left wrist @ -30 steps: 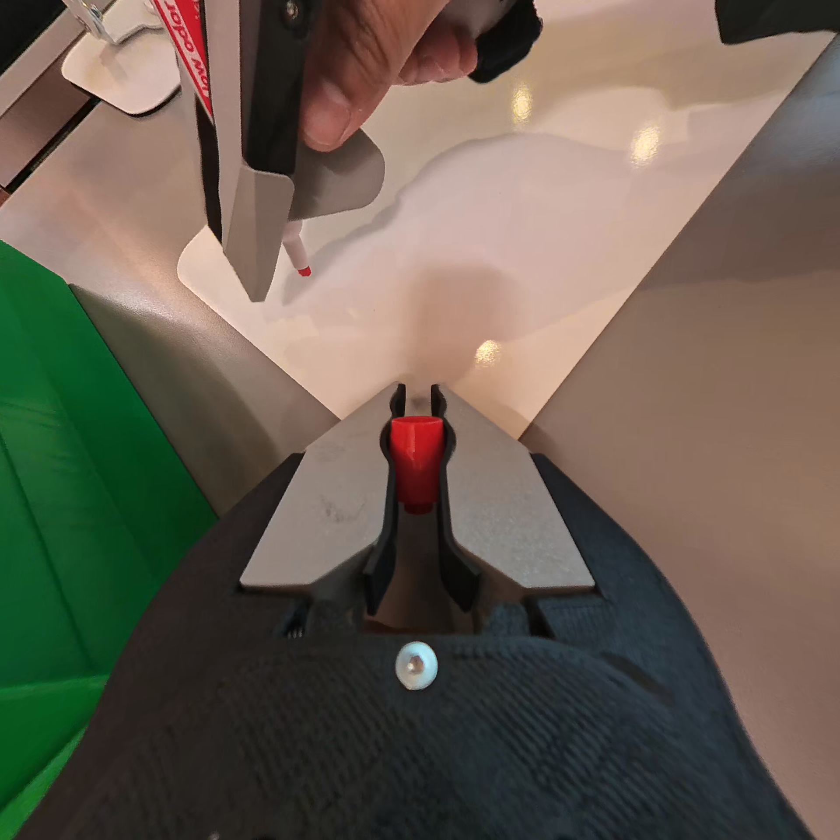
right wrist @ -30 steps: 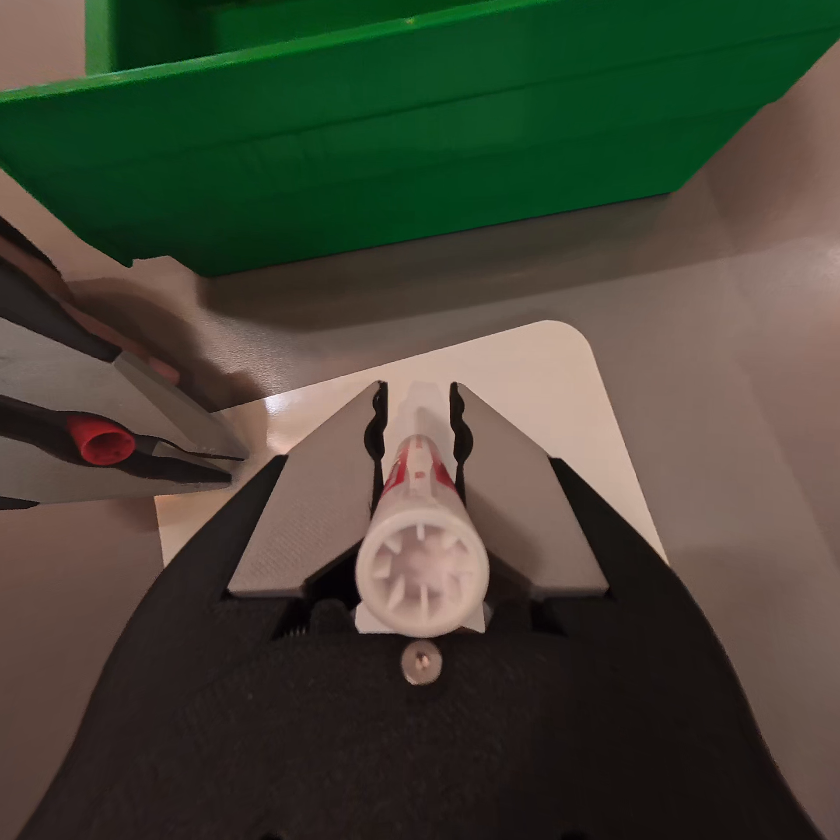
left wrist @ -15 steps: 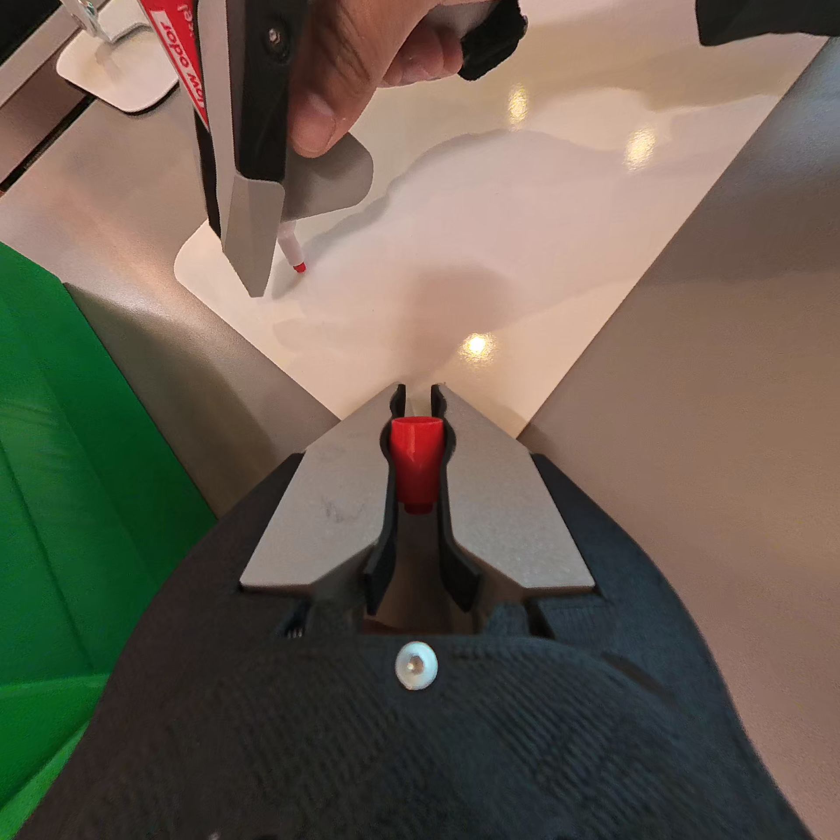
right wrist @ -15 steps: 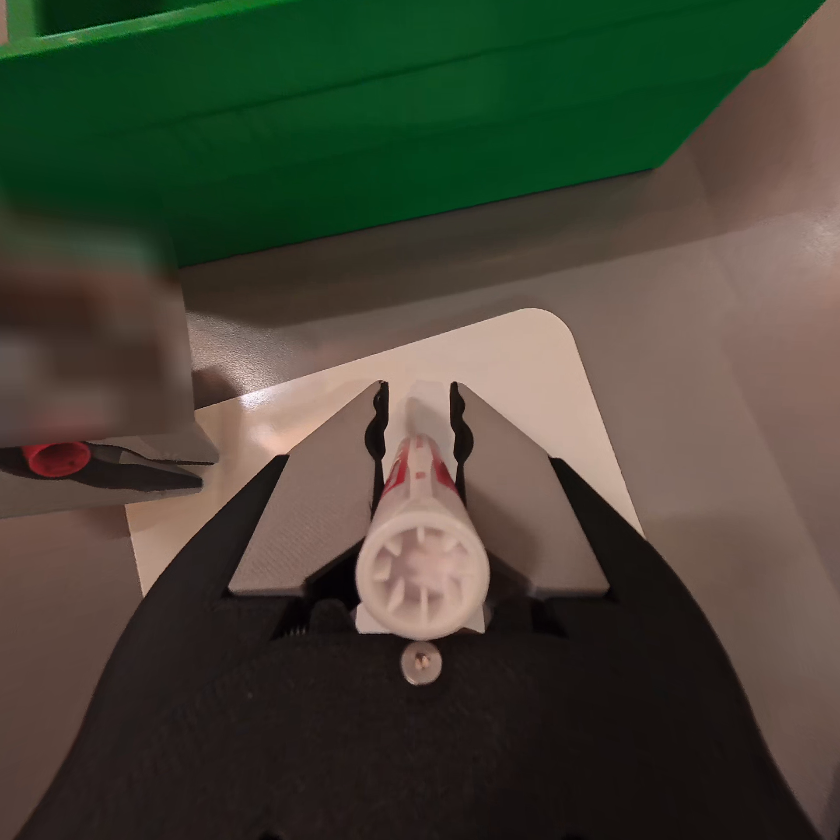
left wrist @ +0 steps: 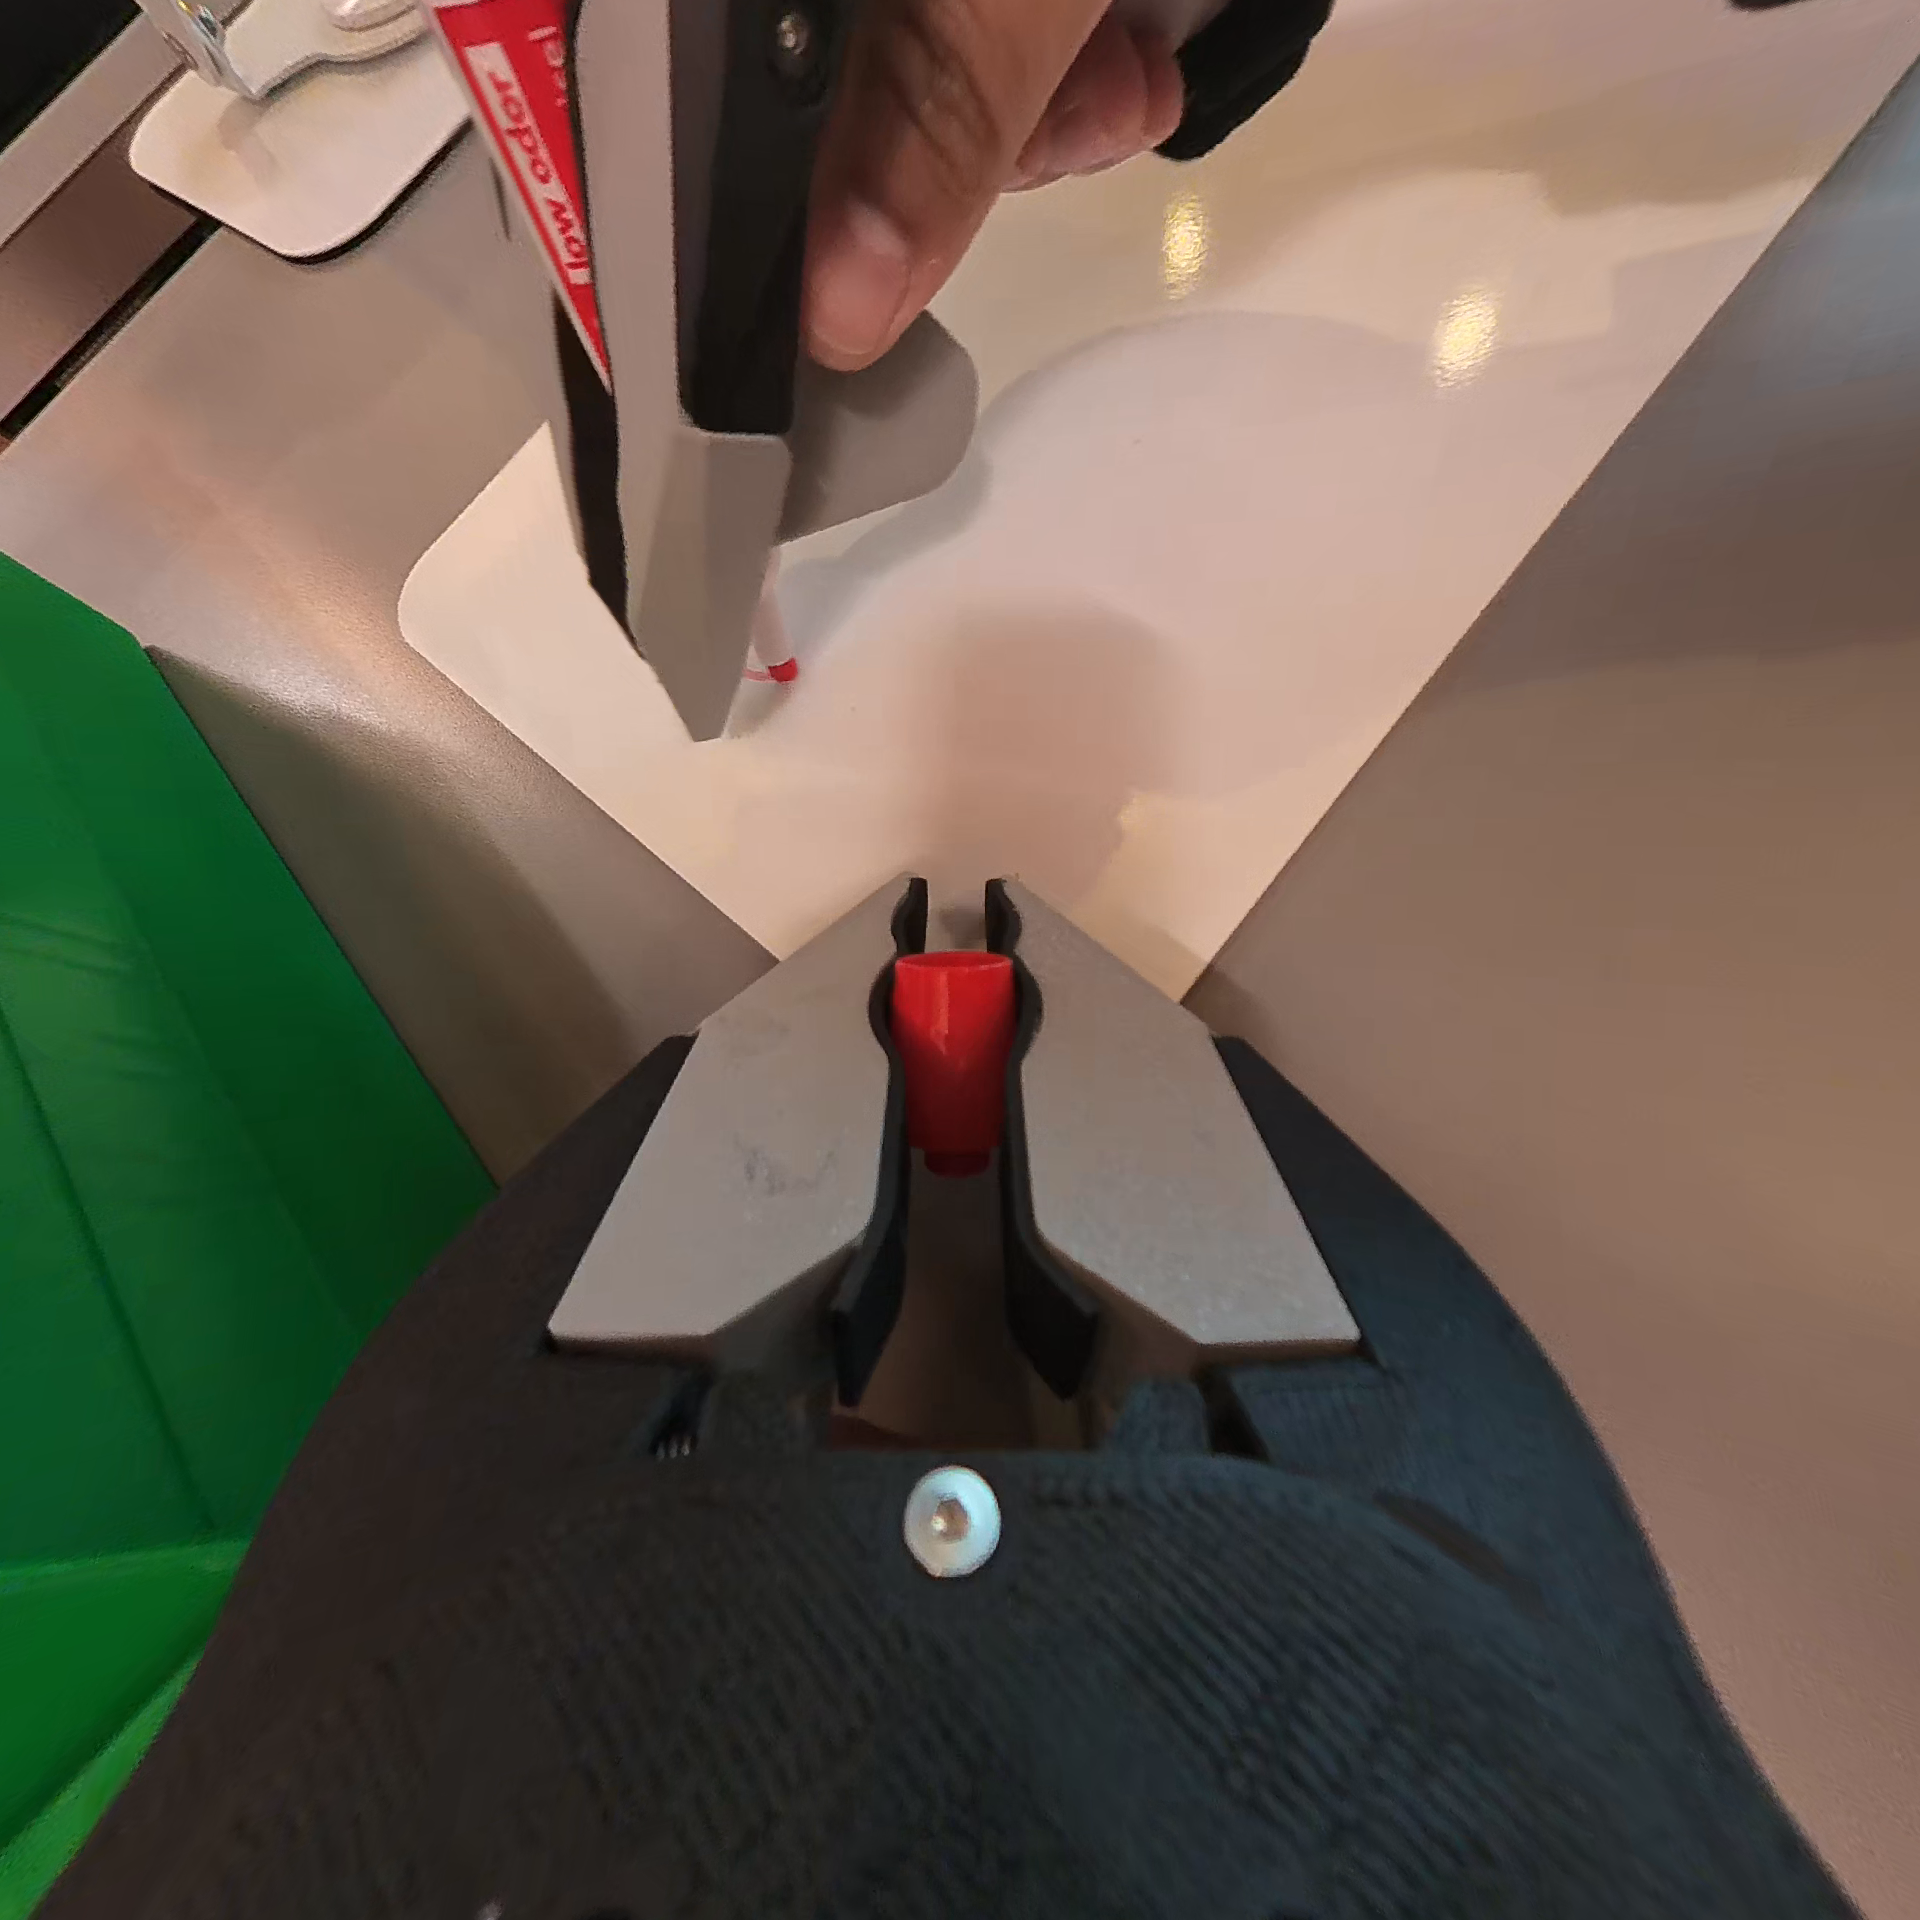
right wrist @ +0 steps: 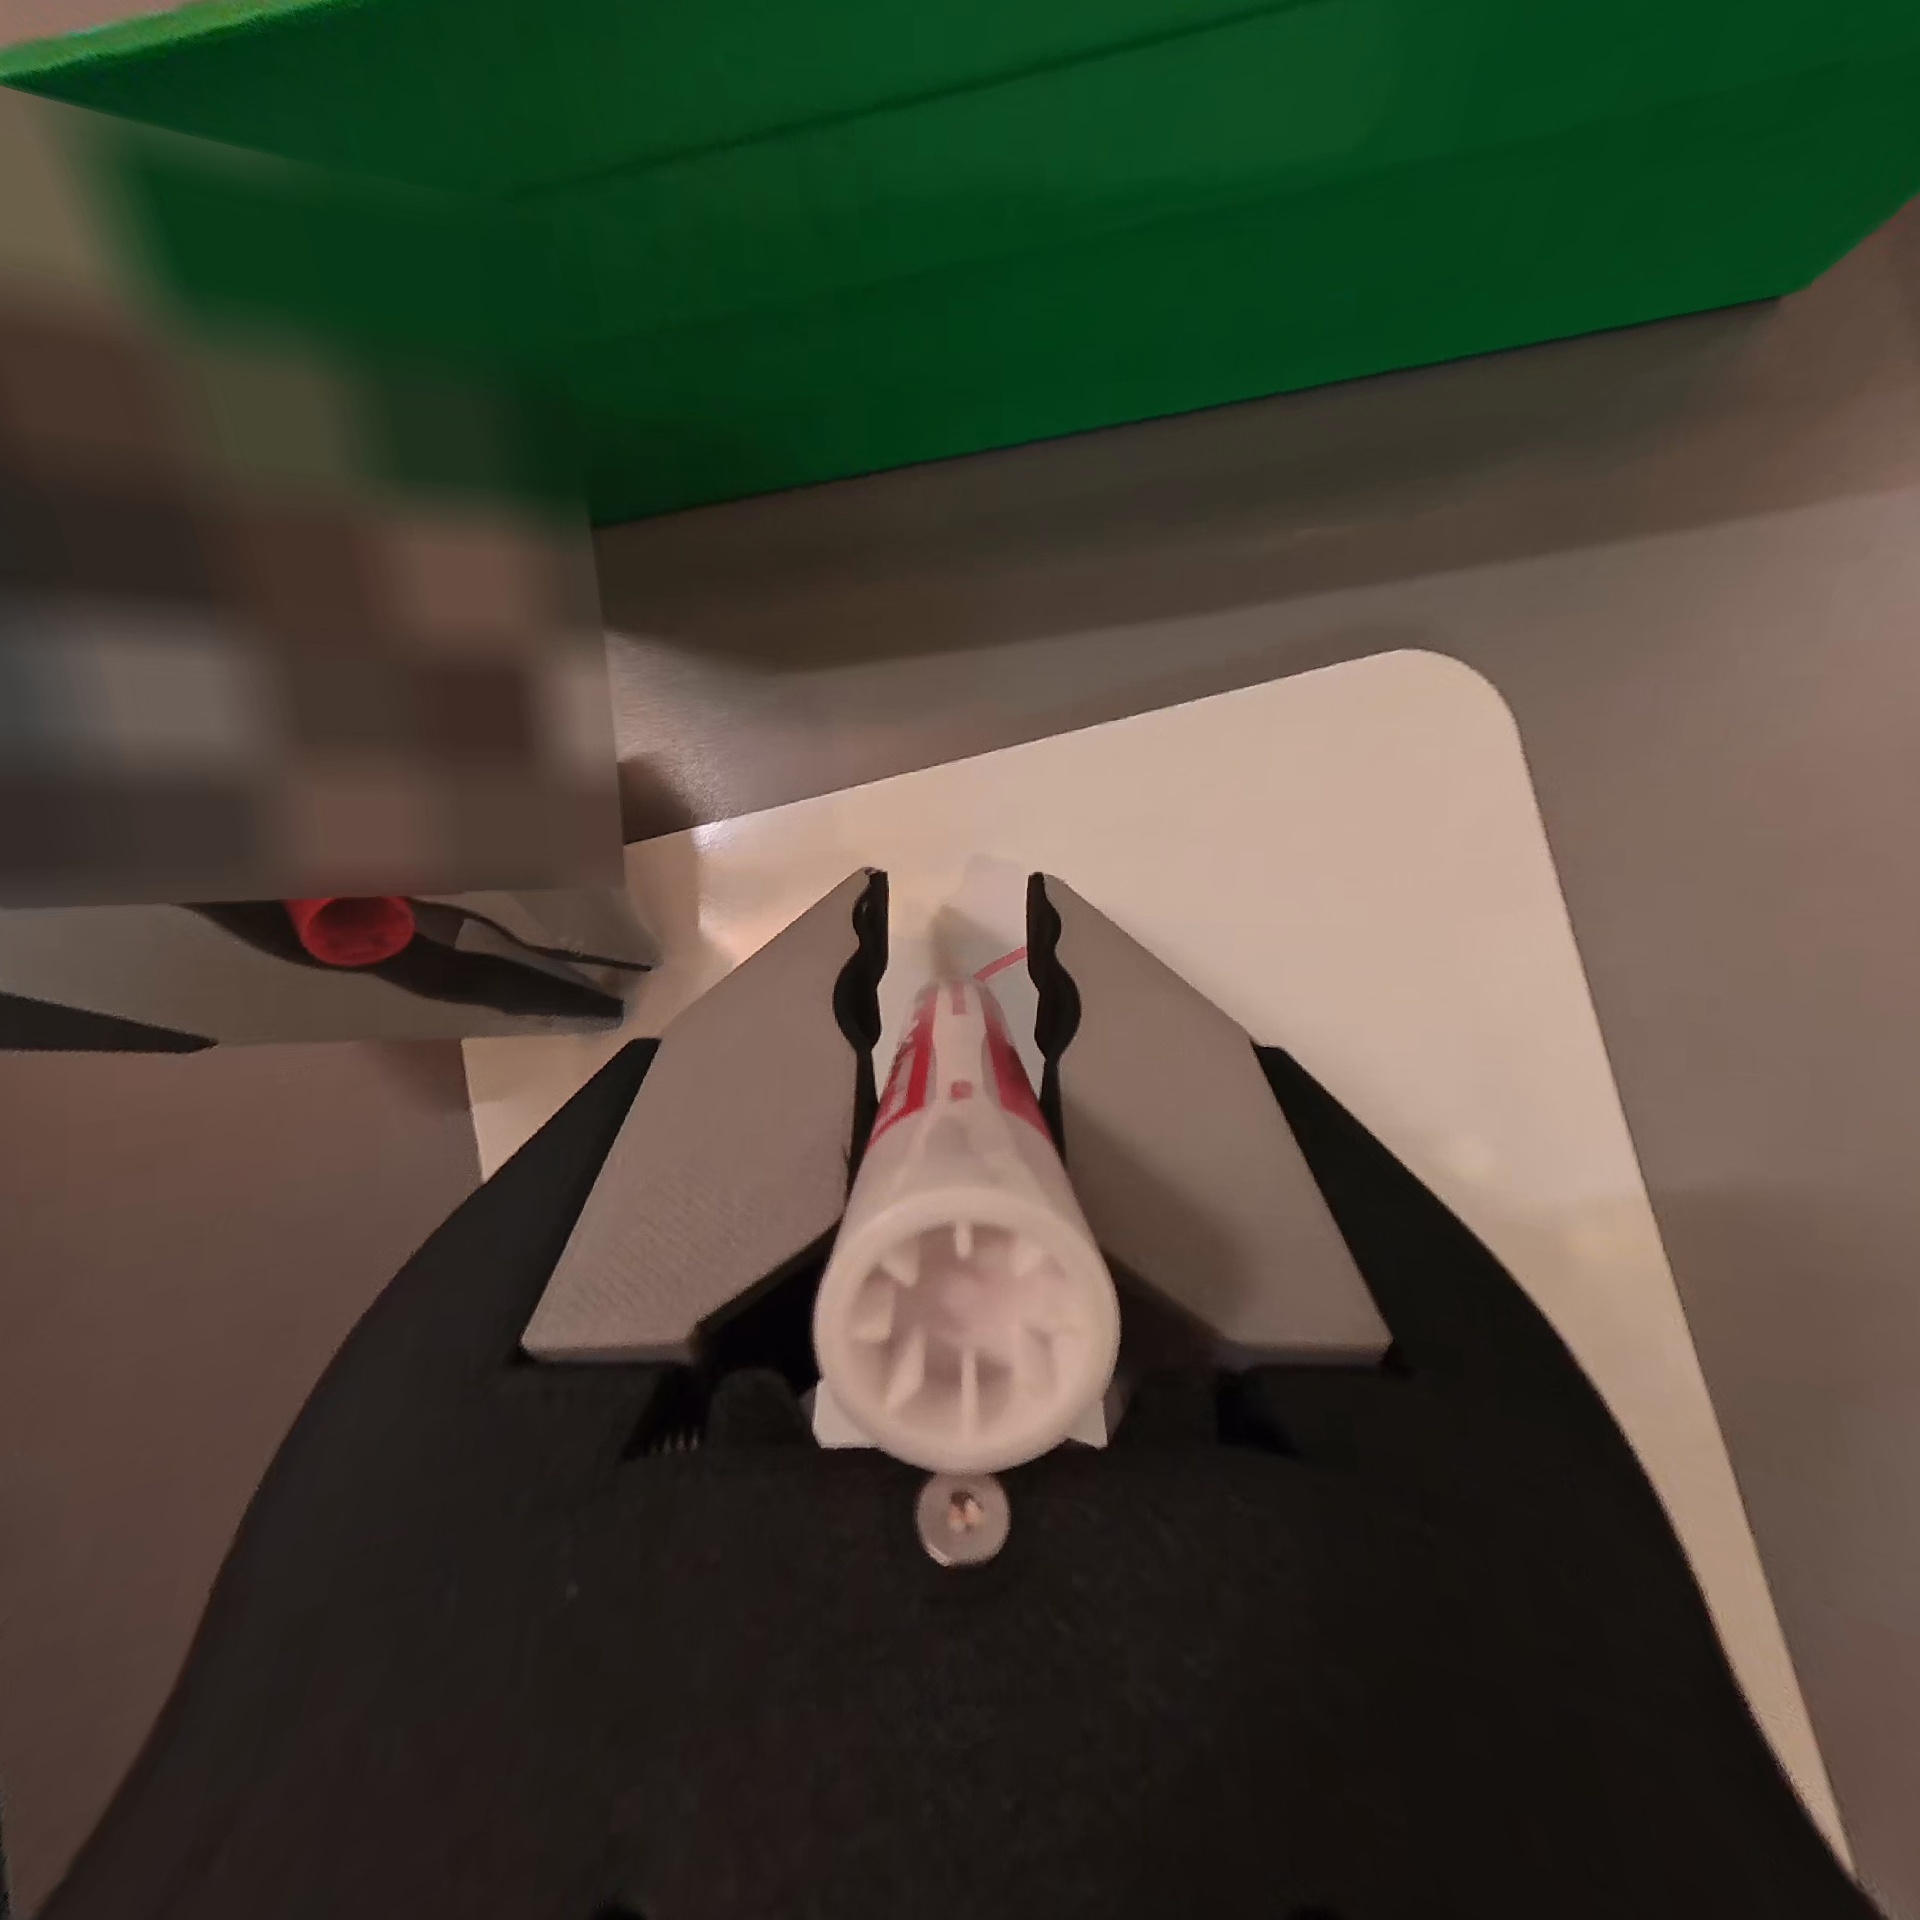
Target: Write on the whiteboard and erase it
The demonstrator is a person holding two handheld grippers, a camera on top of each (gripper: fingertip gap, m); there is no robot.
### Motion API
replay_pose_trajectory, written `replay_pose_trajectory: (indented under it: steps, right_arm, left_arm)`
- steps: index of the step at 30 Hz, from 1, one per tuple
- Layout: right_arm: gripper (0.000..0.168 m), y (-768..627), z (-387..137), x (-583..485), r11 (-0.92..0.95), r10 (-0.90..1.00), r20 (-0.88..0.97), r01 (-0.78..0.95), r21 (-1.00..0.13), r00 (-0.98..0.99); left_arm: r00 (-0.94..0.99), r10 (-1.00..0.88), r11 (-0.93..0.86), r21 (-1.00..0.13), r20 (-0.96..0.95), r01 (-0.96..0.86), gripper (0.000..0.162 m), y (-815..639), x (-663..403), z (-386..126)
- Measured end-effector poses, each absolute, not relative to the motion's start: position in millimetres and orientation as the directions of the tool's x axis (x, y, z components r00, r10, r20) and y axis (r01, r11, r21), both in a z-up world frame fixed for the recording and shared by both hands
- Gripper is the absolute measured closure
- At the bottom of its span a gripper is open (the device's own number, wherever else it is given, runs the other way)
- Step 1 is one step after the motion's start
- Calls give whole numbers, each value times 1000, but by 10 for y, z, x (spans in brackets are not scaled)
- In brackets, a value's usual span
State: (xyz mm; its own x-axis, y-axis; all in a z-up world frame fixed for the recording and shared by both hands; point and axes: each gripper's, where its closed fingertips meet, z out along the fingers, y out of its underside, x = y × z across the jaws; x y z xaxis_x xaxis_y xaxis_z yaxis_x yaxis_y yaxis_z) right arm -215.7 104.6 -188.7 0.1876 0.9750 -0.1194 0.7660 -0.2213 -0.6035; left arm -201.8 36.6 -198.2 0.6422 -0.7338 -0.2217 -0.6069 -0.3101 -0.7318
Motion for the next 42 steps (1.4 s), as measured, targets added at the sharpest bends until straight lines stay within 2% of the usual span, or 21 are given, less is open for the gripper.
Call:
replay_pose_trajectory:
  steps: [10, 19, 42]
  right_arm:
    - [143, 1069, -1898, -1916, -232, 972, -93, 789, -569, 218]
    - [143, 1380, -1884, -1968, -271, 955, -76, 735, -621, 288]
    - [143, 1386, -1847, -2053, -264, 955, -74, 716, -646, 286]
  left_arm:
    - [641, -732, -304, -730, -232, -612, 152, 367, -2017, -1981]
    - [641, -732, -304, -730, -232, -612, 152, 368, -2016, -1981]
    - [640, -732, -302, -730, -234, -613, 152, 364, -2015, -1982]
